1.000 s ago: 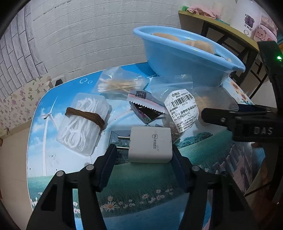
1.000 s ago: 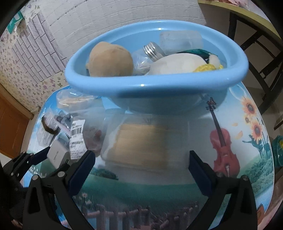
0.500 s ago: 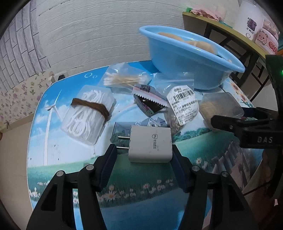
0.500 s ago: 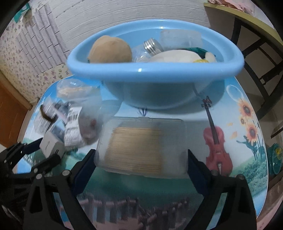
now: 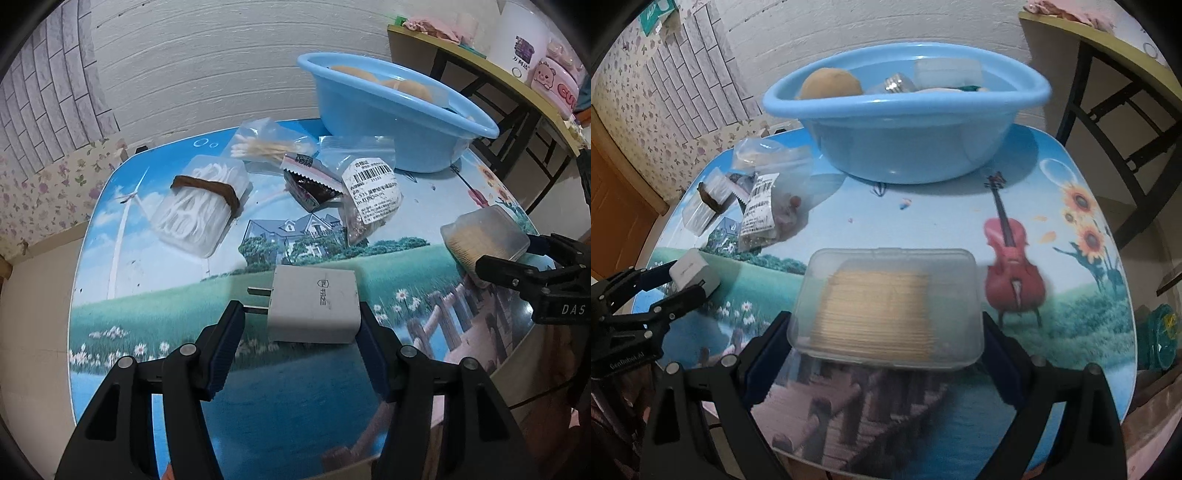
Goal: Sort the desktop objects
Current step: 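Grasp the white charger with the left gripper while the right grasps the toothpick box, then lift the white charger and toothpick box and carry both over the basin, then open both grippers to drop the charger and toothpick box into the basin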
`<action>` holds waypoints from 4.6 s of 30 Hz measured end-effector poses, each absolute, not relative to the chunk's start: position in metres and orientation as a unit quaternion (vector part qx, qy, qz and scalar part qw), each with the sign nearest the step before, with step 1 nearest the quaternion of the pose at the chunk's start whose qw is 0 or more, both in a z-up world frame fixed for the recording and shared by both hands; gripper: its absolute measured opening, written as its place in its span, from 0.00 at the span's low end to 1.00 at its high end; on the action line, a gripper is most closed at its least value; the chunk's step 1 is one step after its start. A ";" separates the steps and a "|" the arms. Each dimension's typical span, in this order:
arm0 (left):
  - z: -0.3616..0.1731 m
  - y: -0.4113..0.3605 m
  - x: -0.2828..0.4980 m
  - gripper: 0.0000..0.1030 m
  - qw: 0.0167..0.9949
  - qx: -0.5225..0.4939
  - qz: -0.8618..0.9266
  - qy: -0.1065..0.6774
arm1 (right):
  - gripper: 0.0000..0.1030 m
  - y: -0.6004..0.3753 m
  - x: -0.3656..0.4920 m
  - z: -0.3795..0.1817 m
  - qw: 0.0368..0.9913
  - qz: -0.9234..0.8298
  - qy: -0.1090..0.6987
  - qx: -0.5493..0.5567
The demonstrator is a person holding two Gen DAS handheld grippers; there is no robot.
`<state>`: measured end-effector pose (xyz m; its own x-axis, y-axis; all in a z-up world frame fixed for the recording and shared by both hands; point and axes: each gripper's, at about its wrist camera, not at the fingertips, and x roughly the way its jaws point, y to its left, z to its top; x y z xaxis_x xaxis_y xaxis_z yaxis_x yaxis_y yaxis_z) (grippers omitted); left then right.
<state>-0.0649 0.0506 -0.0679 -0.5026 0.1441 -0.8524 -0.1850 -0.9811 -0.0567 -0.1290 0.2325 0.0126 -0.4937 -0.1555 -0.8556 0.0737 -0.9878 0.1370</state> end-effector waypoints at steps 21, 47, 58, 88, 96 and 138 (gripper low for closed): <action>-0.074 0.047 -0.040 0.58 0.081 -0.496 0.864 0.038 | 0.93 0.242 -0.102 0.008 0.071 -0.868 -0.027 0.490; -0.081 0.048 -0.059 0.70 0.085 -0.470 0.878 0.038 | 1.00 0.227 -0.104 -0.001 0.061 -0.873 0.018 0.484; -0.088 0.044 -0.056 0.99 0.077 -0.457 0.885 0.031 | 1.00 0.229 -0.100 -0.003 0.051 -0.888 0.016 0.457; -0.083 0.045 -0.044 0.59 0.091 -0.427 0.899 0.033 | 1.00 0.233 -0.100 -0.004 0.044 -0.894 0.014 0.446; -0.075 0.051 -0.039 0.59 0.100 -0.422 0.900 0.050 | 0.91 0.235 -0.096 0.001 0.057 -0.896 0.011 0.441; 0.013 0.137 -0.215 0.59 0.196 -0.370 0.905 0.077 | 0.91 0.269 -0.214 0.083 0.070 -0.940 -0.002 0.334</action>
